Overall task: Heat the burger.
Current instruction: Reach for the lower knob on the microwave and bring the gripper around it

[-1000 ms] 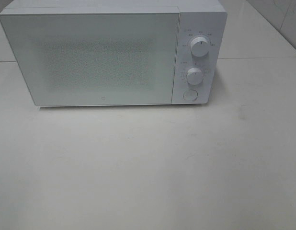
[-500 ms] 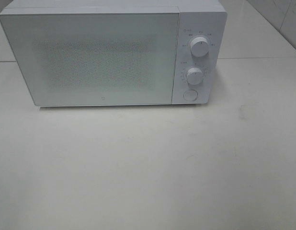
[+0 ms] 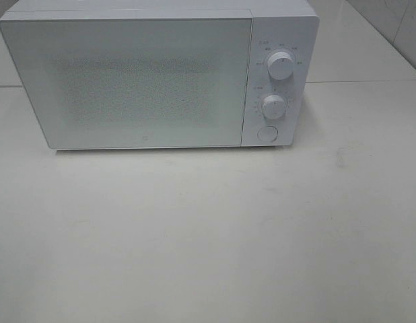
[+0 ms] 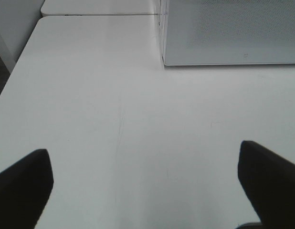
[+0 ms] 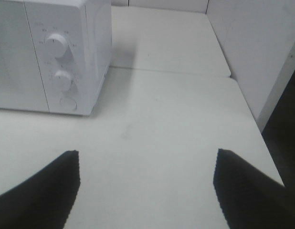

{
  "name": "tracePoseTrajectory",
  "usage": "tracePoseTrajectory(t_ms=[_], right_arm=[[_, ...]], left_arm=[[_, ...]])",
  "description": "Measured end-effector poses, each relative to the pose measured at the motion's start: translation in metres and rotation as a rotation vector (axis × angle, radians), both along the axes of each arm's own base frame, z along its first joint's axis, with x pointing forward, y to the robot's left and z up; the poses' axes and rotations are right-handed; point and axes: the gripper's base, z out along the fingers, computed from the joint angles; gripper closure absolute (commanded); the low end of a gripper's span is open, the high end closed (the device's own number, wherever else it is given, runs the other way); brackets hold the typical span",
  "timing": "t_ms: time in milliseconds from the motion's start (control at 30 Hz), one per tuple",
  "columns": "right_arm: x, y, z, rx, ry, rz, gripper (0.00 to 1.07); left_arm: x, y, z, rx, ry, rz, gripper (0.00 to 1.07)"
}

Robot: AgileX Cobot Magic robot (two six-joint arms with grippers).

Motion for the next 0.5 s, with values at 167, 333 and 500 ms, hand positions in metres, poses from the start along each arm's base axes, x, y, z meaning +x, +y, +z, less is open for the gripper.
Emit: tracePoseTrajectory(t_ms=[167, 333, 500], right_arm=[[0.006, 0.001, 0.0, 0.005, -0.07, 0.006, 0.32], [0.014, 0.003, -0.006, 0.008, -0.11, 0.012, 0.32], [0.021, 0.004, -0.013, 0.01, -0.143, 0.017, 0.32]], left_arm=[[0.0, 0.0, 0.0, 0.0, 0.0, 0.0, 0.09], [0.0, 0.0, 0.0, 0.0, 0.0, 0.0, 0.09], [0.0, 0.0, 0.0, 0.0, 0.0, 0.0, 0.09]])
